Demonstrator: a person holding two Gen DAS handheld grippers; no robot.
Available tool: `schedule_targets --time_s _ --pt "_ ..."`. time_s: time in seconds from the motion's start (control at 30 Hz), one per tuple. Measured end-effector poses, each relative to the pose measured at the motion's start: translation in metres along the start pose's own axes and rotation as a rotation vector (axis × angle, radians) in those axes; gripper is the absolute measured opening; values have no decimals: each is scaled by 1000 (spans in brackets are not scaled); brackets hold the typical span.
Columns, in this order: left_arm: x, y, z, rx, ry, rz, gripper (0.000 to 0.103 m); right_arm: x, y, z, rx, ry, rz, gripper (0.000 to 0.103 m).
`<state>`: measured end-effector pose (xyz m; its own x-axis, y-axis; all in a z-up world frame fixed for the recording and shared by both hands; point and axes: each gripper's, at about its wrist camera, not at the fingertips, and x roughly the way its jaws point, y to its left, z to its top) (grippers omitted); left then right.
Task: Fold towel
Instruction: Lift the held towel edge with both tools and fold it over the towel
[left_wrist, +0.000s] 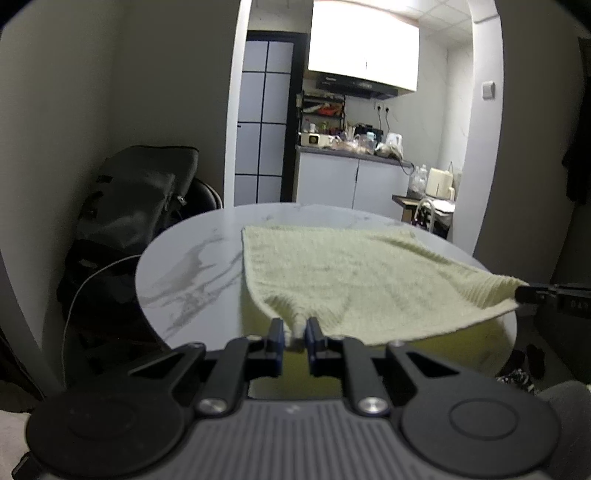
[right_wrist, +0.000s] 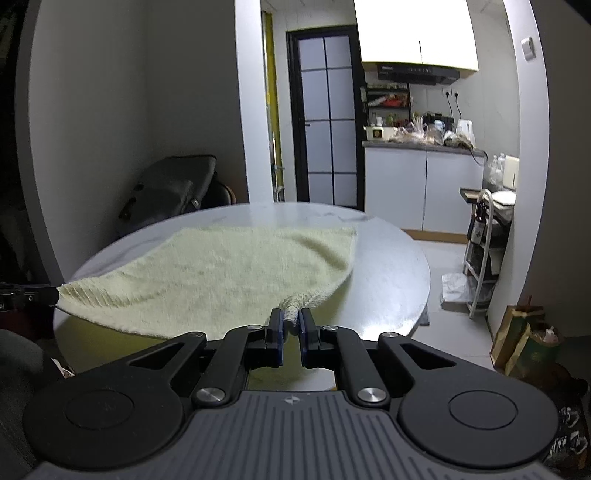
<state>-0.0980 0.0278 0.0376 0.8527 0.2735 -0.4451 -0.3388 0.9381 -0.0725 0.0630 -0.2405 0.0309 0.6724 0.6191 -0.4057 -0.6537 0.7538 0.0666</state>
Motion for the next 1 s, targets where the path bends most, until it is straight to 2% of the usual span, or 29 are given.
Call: schedule_targets --time_s 0.33,0.47,1.0 --pt "-17 2 21 -11 -91 -4 13 -24 4 17 -3 -71 2 9" --pt "-12 5 26 -17 -100 5 13 -28 3 26 5 -104 5 9" --pt "23 5 54 -26 -133 35 12 3 -2 49 24 -147 10 9"
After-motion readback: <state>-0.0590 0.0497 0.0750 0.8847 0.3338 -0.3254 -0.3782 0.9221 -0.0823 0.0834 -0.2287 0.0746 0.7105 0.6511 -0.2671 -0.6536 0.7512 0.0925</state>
